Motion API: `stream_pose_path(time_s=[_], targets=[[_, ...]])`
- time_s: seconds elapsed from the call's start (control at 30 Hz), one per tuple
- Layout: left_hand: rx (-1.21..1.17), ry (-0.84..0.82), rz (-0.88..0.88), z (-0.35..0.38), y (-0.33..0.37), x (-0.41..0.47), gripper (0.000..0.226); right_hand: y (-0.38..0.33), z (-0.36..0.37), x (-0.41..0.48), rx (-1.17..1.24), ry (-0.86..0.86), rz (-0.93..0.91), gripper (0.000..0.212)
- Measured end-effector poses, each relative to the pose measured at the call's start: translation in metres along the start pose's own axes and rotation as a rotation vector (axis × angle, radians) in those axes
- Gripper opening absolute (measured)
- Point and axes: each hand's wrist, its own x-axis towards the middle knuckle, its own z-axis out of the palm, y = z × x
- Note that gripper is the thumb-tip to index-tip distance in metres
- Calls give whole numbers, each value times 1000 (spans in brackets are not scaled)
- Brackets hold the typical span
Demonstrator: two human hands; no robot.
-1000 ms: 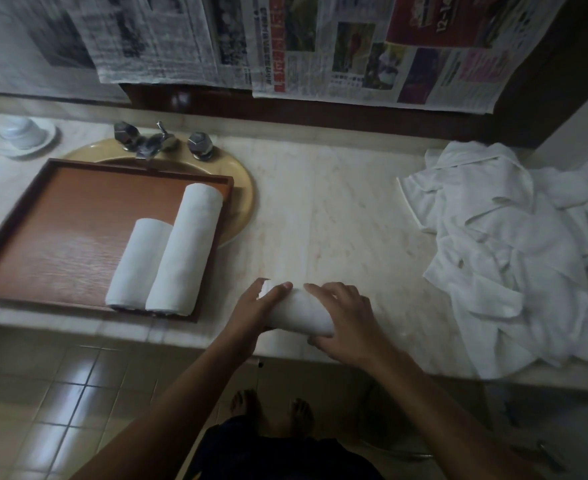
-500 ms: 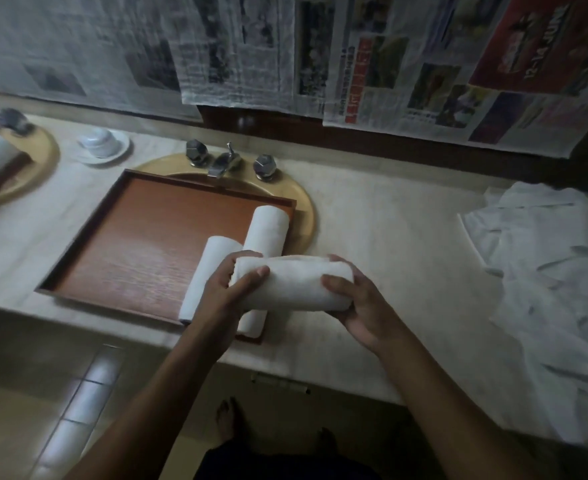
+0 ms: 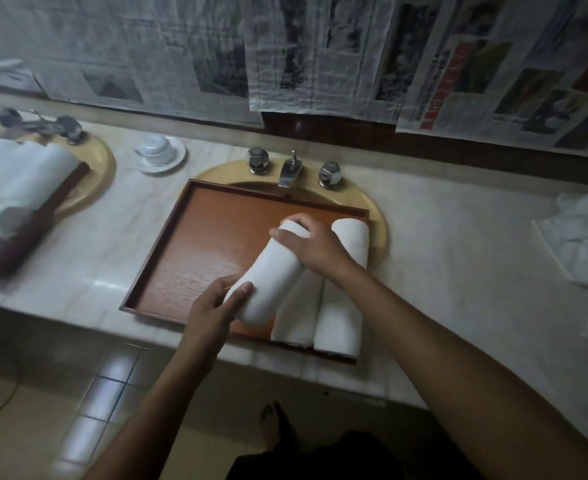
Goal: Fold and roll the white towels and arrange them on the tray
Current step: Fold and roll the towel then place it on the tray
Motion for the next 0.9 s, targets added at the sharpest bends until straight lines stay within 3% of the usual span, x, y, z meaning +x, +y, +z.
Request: stream_pose_path(time_s=[0.1,0.27,0.33,0.47,0.6,0.67,0.8,0.9], targets=[[96,-77,-63,-19,-15,12,23,-8,30,32,-218,-114,52,43],[378,-202,-59,-24,-33,32,34,-7,60,56,-558,-225,154,76],[461,-227,-75,-22,-34,40,38,-9,65,58,-671,-228,140,80],[596,-200,-85,-19,-39,54,31,-11,69,55,-743,-233,171,74],[713,-178,94,-20,-40,63,60,-13,64,50,-732,-267,244,73],[788,-218,152,-22,-41,67,68,-15,57,41,-698,-191,226,65],[799,-251,155,-25,-32,70,57,2,24,-8,-603,230,88,36],[797,-306,165,-21,-24,72,51,34,0,-51,-500,414,186,51]])
